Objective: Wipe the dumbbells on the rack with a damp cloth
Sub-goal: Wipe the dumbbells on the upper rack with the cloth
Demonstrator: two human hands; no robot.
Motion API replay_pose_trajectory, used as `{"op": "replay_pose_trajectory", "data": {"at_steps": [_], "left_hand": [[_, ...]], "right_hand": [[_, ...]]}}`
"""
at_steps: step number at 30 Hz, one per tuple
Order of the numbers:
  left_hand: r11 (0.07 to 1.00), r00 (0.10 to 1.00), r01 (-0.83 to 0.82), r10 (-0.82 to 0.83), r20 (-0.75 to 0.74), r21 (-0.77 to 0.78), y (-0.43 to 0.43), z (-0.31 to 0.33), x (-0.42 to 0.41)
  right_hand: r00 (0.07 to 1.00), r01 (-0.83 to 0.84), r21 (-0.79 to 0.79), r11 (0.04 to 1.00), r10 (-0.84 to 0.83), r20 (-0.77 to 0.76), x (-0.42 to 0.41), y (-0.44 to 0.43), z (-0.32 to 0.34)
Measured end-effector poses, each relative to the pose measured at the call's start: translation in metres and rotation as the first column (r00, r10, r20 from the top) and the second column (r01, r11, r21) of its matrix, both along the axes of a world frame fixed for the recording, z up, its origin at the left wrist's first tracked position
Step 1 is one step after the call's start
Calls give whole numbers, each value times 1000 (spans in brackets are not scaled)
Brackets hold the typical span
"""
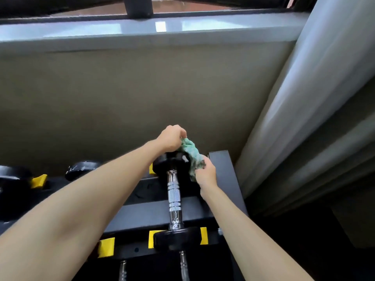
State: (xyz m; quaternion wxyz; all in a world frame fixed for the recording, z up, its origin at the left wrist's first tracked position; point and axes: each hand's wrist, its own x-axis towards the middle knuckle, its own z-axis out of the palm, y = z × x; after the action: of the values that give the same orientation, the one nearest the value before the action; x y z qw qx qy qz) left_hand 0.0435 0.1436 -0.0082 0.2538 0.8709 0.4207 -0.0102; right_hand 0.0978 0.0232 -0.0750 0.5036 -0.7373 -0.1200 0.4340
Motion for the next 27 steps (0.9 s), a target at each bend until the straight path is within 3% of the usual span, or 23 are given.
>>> {"op": "replay_pose_trajectory", "data": {"at_steps": [3,9,14,19,27], "left_hand": [[999,999,3,-5,-40,-53,5,0,-23],[980,978,-170,181,108,-107,0,0,-55],[938,910,-316,342,233,-143,-15,7,-73],[916,833,-378,399,384,-132,-43,-4,-80],[812,681,-519,581,445,-266,-63,-18,-94]], "right_hand": [[999,28,-7,1000,-29,-25,-11,3,3],[999,46,81,996,-47,8,-26,-1,28],[986,33,35,999,-39,161,-48,-2,44],[904,-101,-40,994,109,414,-68,-8,60],[872,-208,-29,978,198,448,-70,-16,53]]}}
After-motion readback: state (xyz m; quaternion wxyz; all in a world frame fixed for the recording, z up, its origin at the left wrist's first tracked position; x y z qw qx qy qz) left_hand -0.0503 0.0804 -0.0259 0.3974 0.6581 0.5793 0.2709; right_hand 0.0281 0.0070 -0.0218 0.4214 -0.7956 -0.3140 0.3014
